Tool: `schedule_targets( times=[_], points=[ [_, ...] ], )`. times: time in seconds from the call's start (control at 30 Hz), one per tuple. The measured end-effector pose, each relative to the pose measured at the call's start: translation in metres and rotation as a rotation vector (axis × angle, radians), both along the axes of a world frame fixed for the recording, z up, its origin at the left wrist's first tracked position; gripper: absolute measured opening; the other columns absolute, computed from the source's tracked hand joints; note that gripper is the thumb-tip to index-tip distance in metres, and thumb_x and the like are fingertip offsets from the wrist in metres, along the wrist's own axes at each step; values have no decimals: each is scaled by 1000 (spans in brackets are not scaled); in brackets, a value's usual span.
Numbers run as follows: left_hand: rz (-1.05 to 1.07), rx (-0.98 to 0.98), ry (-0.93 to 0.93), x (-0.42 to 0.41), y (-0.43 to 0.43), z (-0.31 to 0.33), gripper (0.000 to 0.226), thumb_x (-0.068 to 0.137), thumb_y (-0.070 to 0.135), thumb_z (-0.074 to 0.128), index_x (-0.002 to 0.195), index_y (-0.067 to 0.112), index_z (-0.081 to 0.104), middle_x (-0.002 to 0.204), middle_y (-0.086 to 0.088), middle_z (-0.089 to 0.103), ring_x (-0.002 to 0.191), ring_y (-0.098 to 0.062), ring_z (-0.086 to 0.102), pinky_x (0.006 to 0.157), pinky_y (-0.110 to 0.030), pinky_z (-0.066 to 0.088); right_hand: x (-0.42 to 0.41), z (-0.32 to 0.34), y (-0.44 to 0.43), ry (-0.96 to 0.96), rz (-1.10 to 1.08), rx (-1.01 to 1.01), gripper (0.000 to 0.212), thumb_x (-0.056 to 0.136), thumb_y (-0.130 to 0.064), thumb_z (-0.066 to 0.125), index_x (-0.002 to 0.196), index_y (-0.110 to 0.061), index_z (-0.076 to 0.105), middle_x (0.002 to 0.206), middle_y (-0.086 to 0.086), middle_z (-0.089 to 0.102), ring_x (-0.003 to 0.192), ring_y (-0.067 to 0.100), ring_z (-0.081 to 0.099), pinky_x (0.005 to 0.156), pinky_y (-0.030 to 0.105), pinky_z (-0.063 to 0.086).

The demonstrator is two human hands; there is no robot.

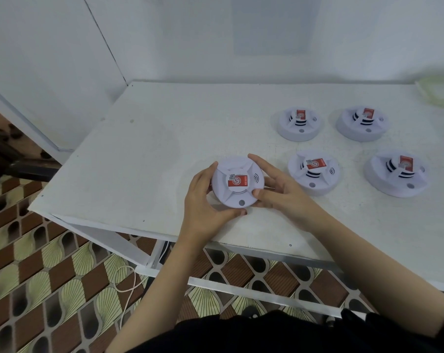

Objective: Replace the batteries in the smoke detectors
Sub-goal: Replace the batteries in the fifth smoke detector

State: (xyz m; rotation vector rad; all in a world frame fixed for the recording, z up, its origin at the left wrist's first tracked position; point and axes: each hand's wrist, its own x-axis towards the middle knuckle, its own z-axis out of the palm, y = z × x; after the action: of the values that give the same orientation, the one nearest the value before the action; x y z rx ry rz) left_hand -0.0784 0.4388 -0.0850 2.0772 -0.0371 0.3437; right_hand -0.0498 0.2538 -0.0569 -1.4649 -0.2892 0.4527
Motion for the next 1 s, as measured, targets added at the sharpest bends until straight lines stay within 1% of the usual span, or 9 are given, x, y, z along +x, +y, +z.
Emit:
schedule_targets(
  times=[0.1, 0.3, 0.57, 0.7, 0.77, 0.87, 0.9, 0.93, 1.0],
  points=[
    [1, 0, 1, -1, -1, 1, 94, 55, 23, 93, 136, 17, 47, 123, 17, 47, 112, 16, 41, 90, 5, 31, 0, 1, 0, 0, 1, -3, 65, 90, 7, 51, 140, -30, 34, 127, 13, 58, 110, 23, 58, 92, 36, 52],
    [5, -5, 0, -1, -1, 2, 93, 55, 25, 93, 136, 17, 47, 123, 17, 49, 115, 9, 44, 93, 0, 35, 0, 0, -1, -8, 3, -7, 65, 90, 6, 51, 142, -29, 33, 129, 12, 57, 115, 27, 57, 94, 38, 50],
    [-7, -2, 2, -1, -1, 1, 95, 55, 25, 93, 137, 16, 47, 124, 14, 50, 116, 11, 43, 93, -1, 35, 0, -2, -1, -28, -1, -28, 66, 90, 6, 51, 142, -30, 33, 128, 10, 58, 114, 23, 59, 93, 36, 52],
    [-3, -9, 13, -1, -2, 2, 95, 55, 27, 93, 137, 19, 46, 122, 25, 46, 116, 16, 41, 93, 0, 34, -1, -3, 0, -66, -16, -42, 65, 90, 8, 50, 143, -26, 32, 126, -4, 58, 106, 6, 61, 81, 25, 54],
    [-13, -15, 38, 0, -1, 2, 97, 54, 30, 93, 138, 20, 46, 123, 25, 47, 118, 12, 42, 94, -3, 36, 1, -4, 0, -58, -13, -46, 68, 88, 7, 54, 142, -28, 32, 126, -9, 57, 104, 3, 61, 78, 22, 52],
    [-33, -32, 71, 0, 1, 4, 98, 49, 40, 90, 137, 24, 48, 127, 18, 53, 119, 4, 47, 96, -14, 40, 3, -4, 0, -55, 17, -74, 76, 76, 1, 61, 138, -32, 32, 125, -12, 56, 105, 3, 59, 79, 20, 51],
    [-38, -32, 79, 0, 0, 7, 97, 47, 41, 89, 135, 25, 50, 127, 19, 54, 119, 3, 47, 97, -17, 41, 4, -4, 0, -62, 31, -95, 79, 76, 5, 62, 138, -32, 30, 126, -12, 55, 106, 3, 59, 79, 19, 50],
    [-50, -29, 82, 0, 0, 11, 93, 46, 37, 91, 130, 29, 53, 123, 24, 57, 117, 6, 48, 97, -17, 42, 5, -3, -1, -65, 48, -119, 81, 78, 10, 61, 138, -33, 28, 125, -12, 54, 105, 2, 59, 79, 18, 50],
    [-96, -15, 70, 3, 0, 21, 78, 48, 14, 95, 110, 39, 54, 104, 45, 58, 105, 21, 49, 86, -3, 40, 9, 2, -3, -81, 83, -187, 83, 80, 13, 60, 136, -38, 26, 120, -16, 53, 99, -2, 58, 78, 19, 51]
  ],
)
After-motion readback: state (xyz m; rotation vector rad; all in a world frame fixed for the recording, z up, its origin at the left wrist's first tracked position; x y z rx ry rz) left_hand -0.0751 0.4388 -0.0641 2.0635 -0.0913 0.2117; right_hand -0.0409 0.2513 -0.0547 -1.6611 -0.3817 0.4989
